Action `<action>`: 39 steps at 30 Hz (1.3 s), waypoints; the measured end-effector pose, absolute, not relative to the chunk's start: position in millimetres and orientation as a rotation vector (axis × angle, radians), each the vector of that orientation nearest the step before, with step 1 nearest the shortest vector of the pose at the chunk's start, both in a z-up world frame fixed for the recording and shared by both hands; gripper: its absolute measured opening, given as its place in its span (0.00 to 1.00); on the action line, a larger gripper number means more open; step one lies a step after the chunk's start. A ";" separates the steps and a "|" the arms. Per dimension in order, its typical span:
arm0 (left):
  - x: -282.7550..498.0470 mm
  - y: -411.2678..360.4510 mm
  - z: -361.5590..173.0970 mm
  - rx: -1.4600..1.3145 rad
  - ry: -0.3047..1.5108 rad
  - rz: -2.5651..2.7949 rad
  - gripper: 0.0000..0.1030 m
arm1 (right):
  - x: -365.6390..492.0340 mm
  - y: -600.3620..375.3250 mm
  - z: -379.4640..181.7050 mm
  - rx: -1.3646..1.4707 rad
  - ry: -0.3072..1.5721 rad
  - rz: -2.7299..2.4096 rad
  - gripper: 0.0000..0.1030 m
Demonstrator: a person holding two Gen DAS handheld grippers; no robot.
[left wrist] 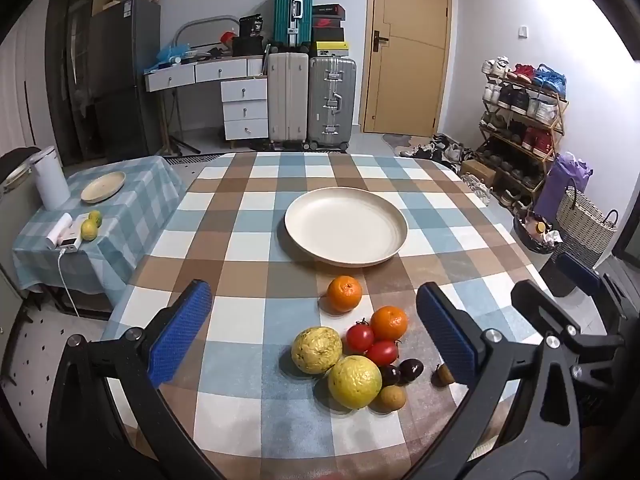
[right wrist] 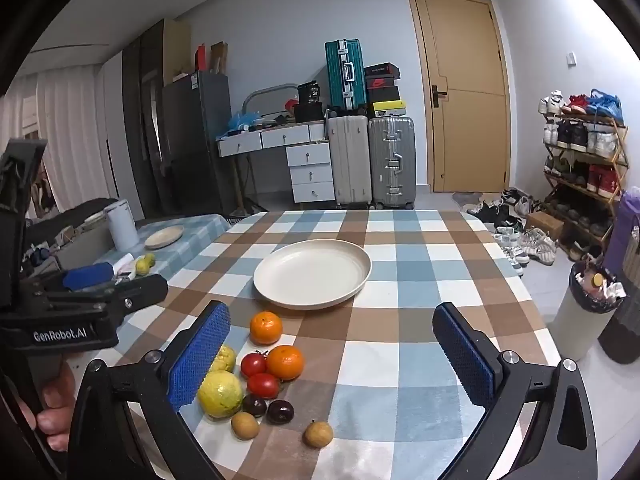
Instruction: Organize fruits
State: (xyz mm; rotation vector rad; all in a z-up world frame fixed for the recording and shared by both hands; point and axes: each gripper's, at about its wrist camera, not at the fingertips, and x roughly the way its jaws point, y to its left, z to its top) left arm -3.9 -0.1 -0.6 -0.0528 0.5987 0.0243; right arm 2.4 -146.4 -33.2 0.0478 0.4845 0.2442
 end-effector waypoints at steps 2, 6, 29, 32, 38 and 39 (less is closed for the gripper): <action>-0.6 1.7 -0.3 -0.046 0.614 0.021 0.99 | 2.3 -145.9 -33.6 0.048 0.489 0.240 1.00; 2.1 -1.2 -2.2 -0.024 0.600 0.023 0.99 | 2.8 -148.1 -35.0 0.104 0.500 0.269 1.00; -0.6 -10.0 -11.7 -0.028 0.594 -0.012 0.99 | 4.6 -154.4 -34.0 0.142 0.495 0.319 1.00; 0.2 -8.9 -13.5 -0.028 0.589 -0.012 0.99 | 4.7 -154.5 -33.6 0.144 0.493 0.321 1.00; 2.4 -3.3 -17.1 -0.030 0.589 -0.007 0.99 | 4.9 -154.3 -32.8 0.143 0.491 0.319 1.00; 3.1 -1.4 -16.6 -0.032 0.591 -0.006 0.99 | 4.8 -154.5 -32.5 0.143 0.490 0.318 1.00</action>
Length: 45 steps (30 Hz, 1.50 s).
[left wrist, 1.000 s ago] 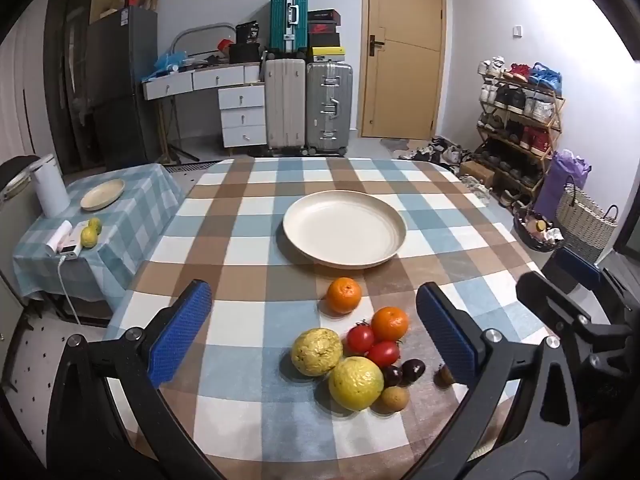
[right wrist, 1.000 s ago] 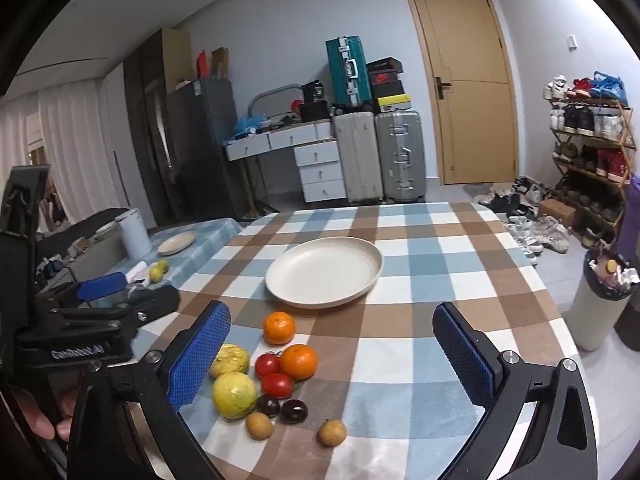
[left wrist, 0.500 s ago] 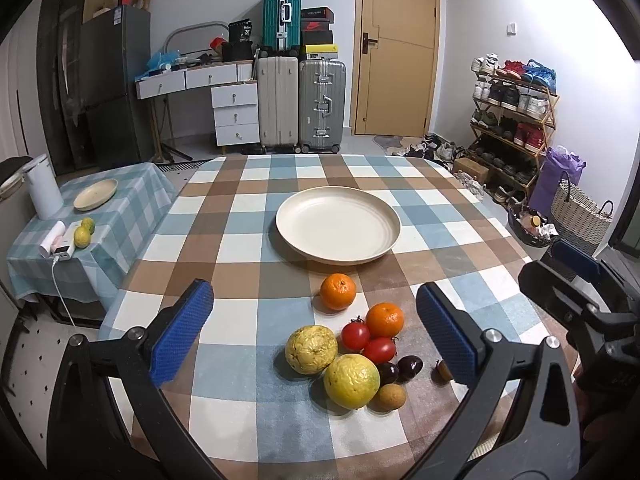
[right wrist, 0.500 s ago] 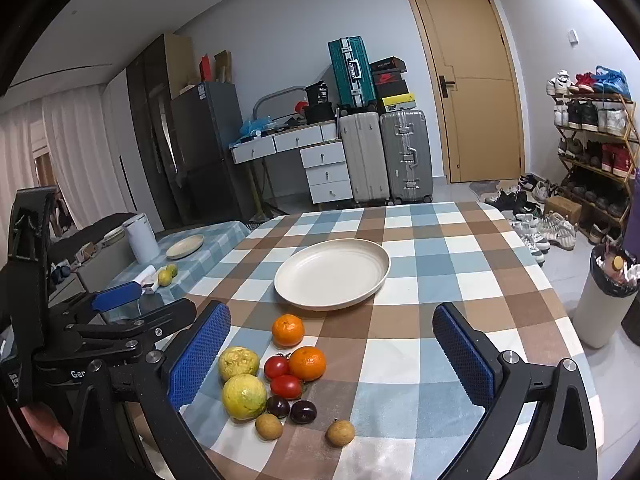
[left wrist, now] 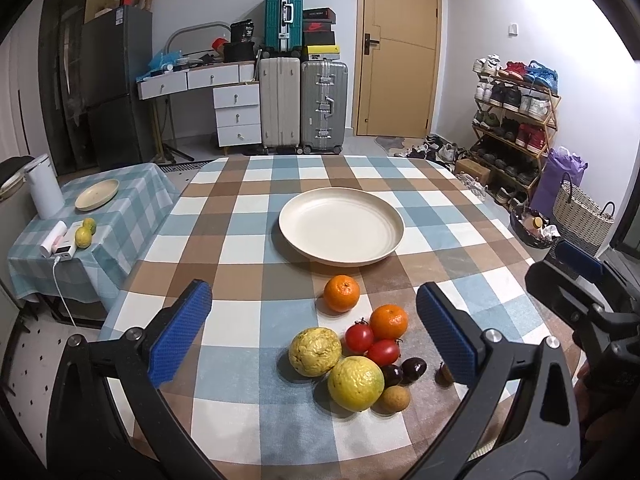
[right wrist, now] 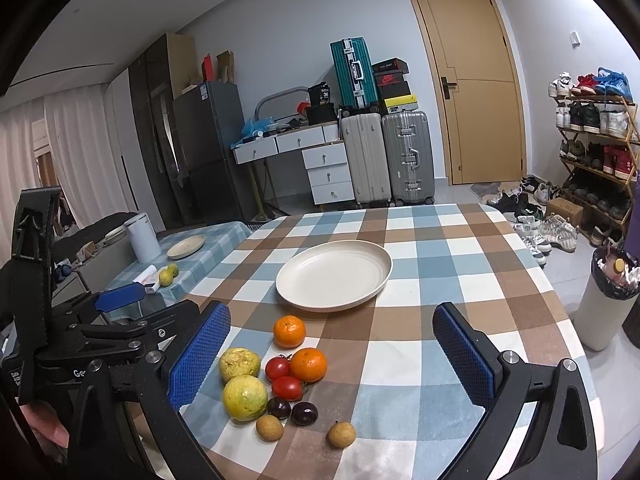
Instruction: Organize fruits
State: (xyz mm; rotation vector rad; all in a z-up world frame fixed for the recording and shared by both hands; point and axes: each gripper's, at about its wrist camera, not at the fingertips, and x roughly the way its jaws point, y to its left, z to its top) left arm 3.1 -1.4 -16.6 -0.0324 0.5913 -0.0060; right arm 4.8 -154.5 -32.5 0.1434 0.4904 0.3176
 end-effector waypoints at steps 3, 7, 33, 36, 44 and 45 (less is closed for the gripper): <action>3.1 0.9 -16.4 -0.036 0.593 -0.004 0.99 | 4.3 -155.2 -32.9 0.148 0.490 0.318 1.00; 4.1 4.0 -17.6 -0.036 0.597 -0.002 0.99 | 4.3 -156.0 -34.6 0.149 0.495 0.312 1.00; 8.0 3.8 -23.8 -0.058 0.618 -0.014 0.99 | 2.4 -159.0 -39.1 0.173 0.509 0.302 1.00; 8.1 3.7 -26.1 -0.063 0.623 -0.023 0.99 | 2.6 -159.1 -39.2 0.172 0.510 0.301 1.00; 16.6 12.3 -37.8 -0.104 0.673 -0.076 0.99 | 4.4 -158.2 -46.7 0.168 0.527 0.299 1.00; 18.6 14.2 -40.0 -0.113 0.685 -0.085 0.99 | 5.9 -157.7 -47.6 0.167 0.531 0.299 1.00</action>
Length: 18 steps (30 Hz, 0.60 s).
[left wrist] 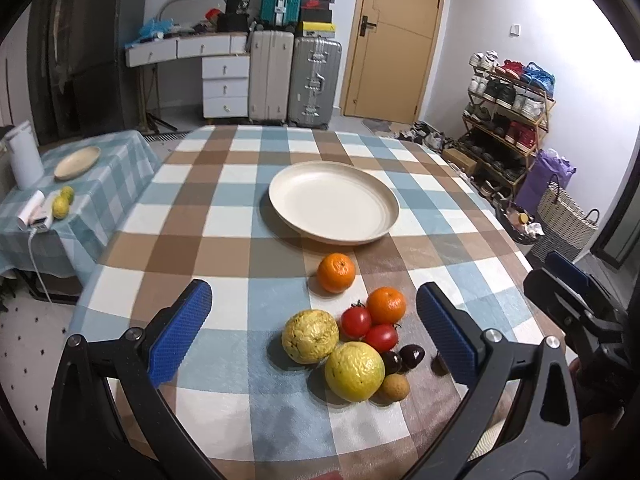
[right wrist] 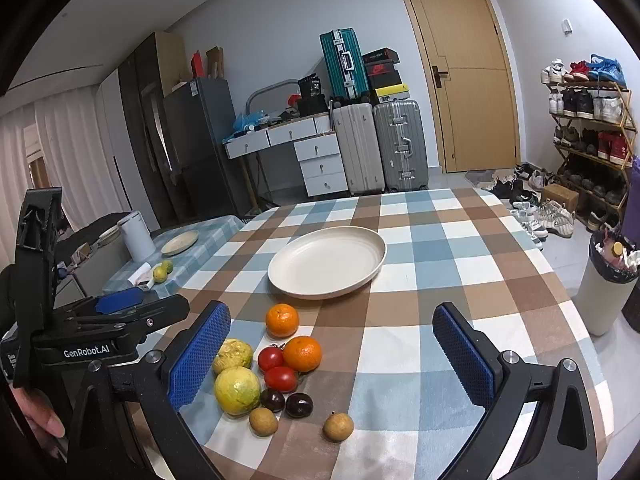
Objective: Organize fruits
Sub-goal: 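Grasp the wrinkled yellow citrus with the left gripper while the right gripper approaches the smooth yellow citrus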
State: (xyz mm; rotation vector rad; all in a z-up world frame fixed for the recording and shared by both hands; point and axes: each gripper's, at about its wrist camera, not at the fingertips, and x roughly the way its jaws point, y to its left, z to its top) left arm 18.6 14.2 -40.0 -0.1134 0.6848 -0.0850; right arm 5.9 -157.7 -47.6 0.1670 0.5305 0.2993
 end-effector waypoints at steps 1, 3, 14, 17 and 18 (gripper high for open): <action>20.7 15.8 -43.1 -0.122 0.695 -0.089 0.99 | 6.5 -157.6 -49.5 0.165 0.535 0.299 1.00; 24.8 20.8 -51.1 -0.155 0.728 -0.119 0.99 | 8.5 -157.1 -51.3 0.167 0.543 0.300 1.00; 62.7 53.9 -101.1 -0.340 0.911 -0.207 0.99 | 34.4 -151.4 -76.4 0.175 0.631 0.312 1.00; 75.2 60.4 -112.5 -0.393 0.953 -0.248 0.99 | 41.6 -149.1 -83.1 0.176 0.648 0.313 1.00; 78.3 62.7 -115.5 -0.405 0.963 -0.255 0.99 | 42.5 -148.2 -84.9 0.176 0.651 0.313 1.00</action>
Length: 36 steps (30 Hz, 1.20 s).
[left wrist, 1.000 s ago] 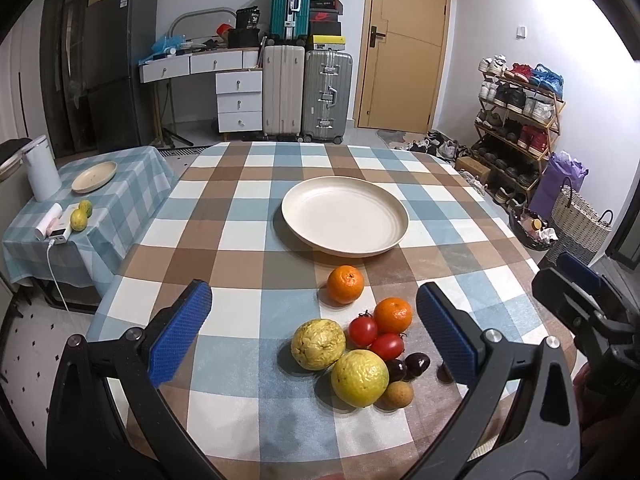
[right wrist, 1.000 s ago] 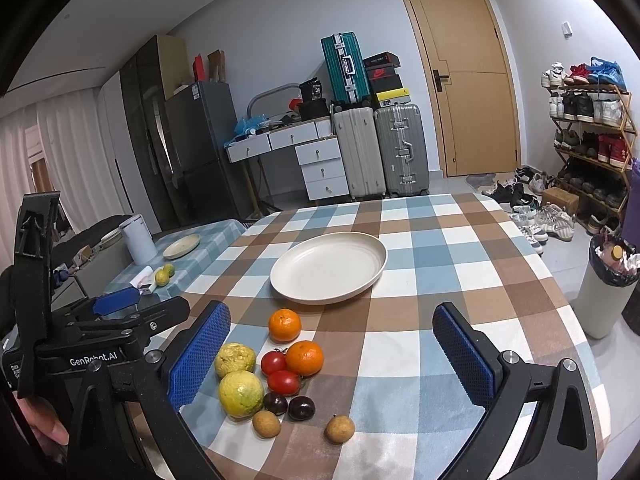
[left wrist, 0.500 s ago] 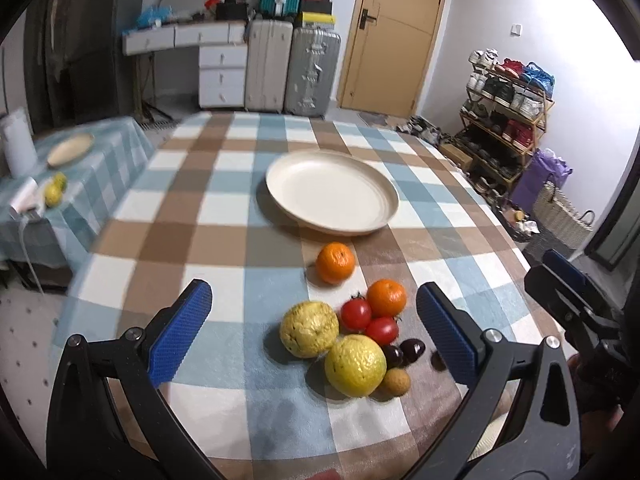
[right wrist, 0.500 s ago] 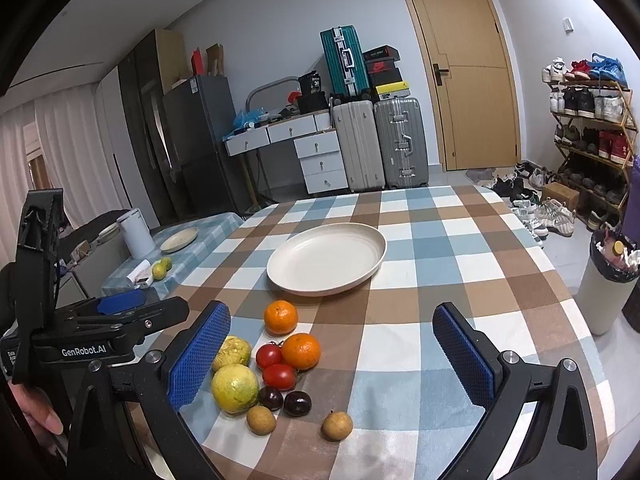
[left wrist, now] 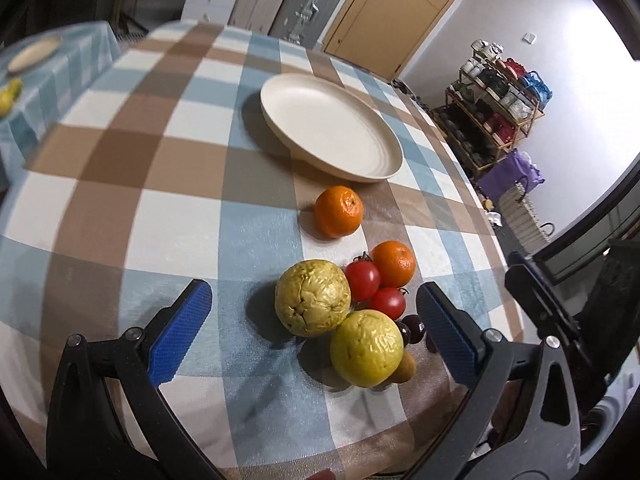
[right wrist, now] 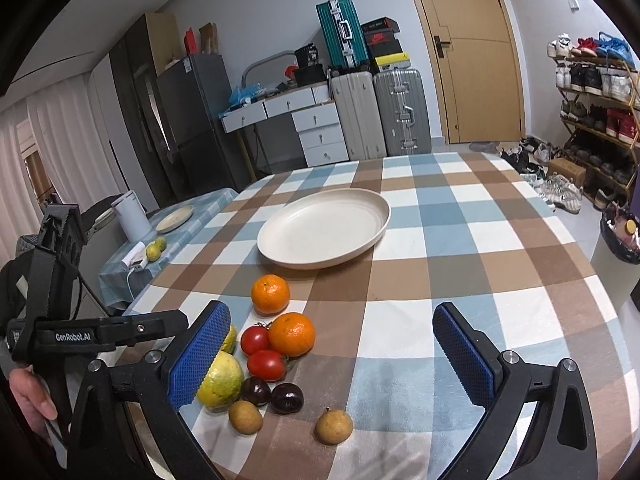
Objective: Organize fruits
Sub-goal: 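Grasp the wrinkled yellow citrus with the left gripper while the right gripper approaches the smooth yellow citrus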
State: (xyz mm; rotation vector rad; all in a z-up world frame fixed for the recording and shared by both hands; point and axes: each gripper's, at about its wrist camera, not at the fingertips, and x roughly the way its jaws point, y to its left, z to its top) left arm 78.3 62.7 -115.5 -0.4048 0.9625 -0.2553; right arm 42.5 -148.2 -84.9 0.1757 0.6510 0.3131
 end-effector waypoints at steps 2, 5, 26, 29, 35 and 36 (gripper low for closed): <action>85.4 67.1 -121.9 -0.439 0.984 -0.287 0.99 | 47.5 -146.5 -88.9 0.177 0.663 0.315 1.00; 93.5 70.4 -128.2 -0.461 1.003 -0.323 0.98 | 52.6 -145.7 -92.8 0.179 0.672 0.318 1.00; 131.6 66.9 -160.3 -0.554 1.087 -0.469 0.42 | 68.4 -142.0 -101.1 0.211 0.713 0.359 1.00; 136.0 68.4 -156.5 -0.555 1.073 -0.467 0.41 | 67.2 -138.4 -100.3 0.198 0.713 0.366 1.00; 140.5 76.0 -145.7 -0.541 1.027 -0.455 0.41 | 57.7 -130.6 -94.5 0.186 0.703 0.413 1.00; 138.1 77.7 -143.2 -0.546 1.018 -0.458 0.41 | 55.6 -128.3 -93.7 0.184 0.703 0.426 1.00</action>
